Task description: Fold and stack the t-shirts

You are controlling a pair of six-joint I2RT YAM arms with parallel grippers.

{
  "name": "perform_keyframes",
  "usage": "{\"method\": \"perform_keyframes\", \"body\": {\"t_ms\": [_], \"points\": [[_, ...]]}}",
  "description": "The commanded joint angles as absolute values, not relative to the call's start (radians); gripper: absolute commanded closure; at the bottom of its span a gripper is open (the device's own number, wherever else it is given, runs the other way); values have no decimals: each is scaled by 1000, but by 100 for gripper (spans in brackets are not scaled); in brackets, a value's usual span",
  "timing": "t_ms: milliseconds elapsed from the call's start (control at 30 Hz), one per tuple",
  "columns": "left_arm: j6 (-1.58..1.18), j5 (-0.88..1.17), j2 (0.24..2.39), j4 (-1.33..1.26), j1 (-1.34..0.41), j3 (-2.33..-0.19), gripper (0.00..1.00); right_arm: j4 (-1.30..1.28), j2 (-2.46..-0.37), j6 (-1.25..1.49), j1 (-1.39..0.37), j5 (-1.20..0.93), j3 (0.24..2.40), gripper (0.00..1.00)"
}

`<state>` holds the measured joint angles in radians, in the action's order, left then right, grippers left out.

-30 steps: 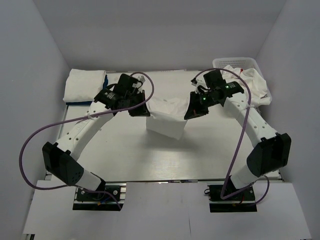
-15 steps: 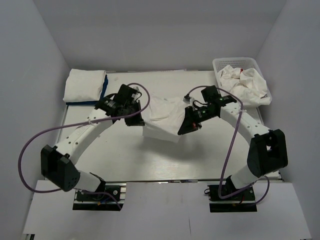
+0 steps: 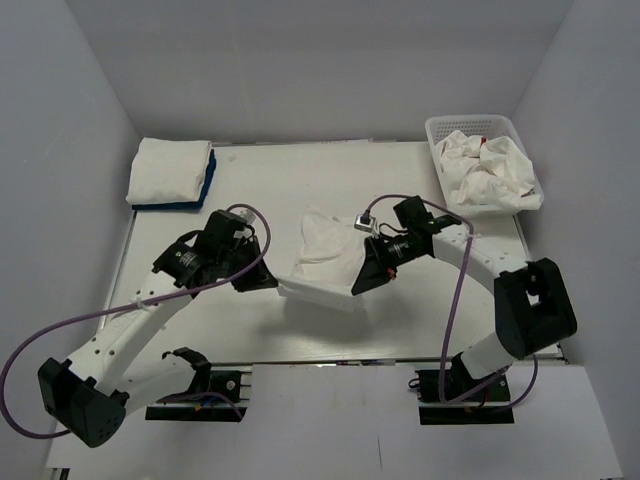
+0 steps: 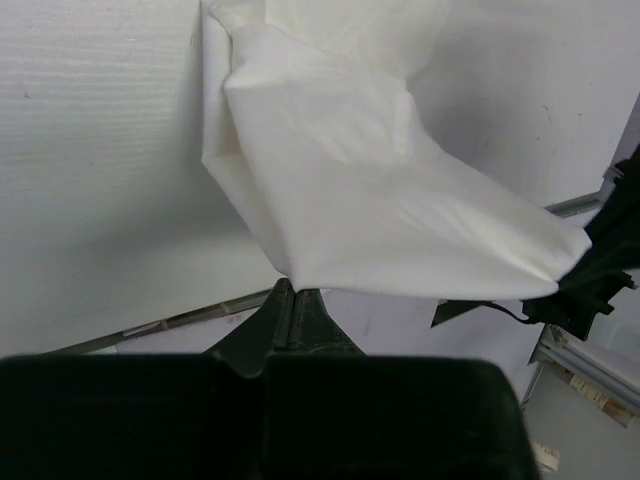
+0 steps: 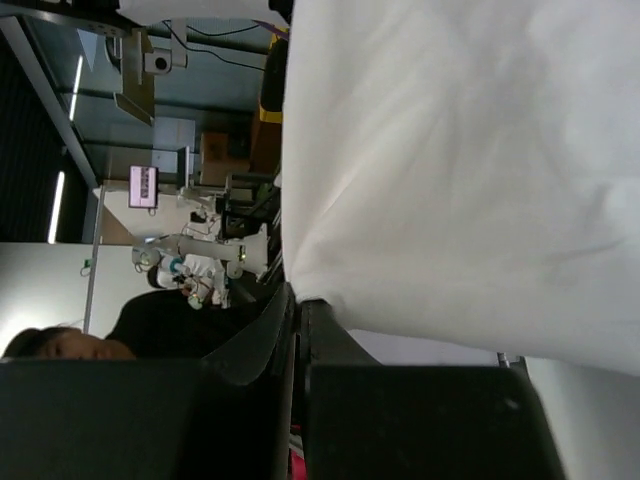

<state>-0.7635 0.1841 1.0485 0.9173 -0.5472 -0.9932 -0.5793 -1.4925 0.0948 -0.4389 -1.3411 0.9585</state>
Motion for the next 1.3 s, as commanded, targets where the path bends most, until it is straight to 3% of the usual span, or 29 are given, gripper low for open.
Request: {"method": "perform_keyframes", "body": {"t_ms": [0,200,300,400,700,1033,1267], "points": [[-795,176,1000,887,-543,-973,100,-636,-1538,8,-427,-1404,1020,100],[-773,88,1103,818,-534,-1049,100,-539,-1634,142,-399,-1326,1055,100],[-741,22,1172,795,-534,-1147,100,-435,-1629,231,-370,-1154,1113,100],[-723,-26,1288,784,-534,-1253,100,-437,-1647,259,-345,-1007,1185,100],[-589,-126,1675,779,-515,-1594,100,-443,-1764,279,-265,-908,1287,100],[-477,27,2046,742,-476,-1989,100,-437,-1888,290,-184,-825,1387,100],[-422,224,2114,556,-476,-2016,100,-414,-1890,314,-140,-830,1367,100]]}}
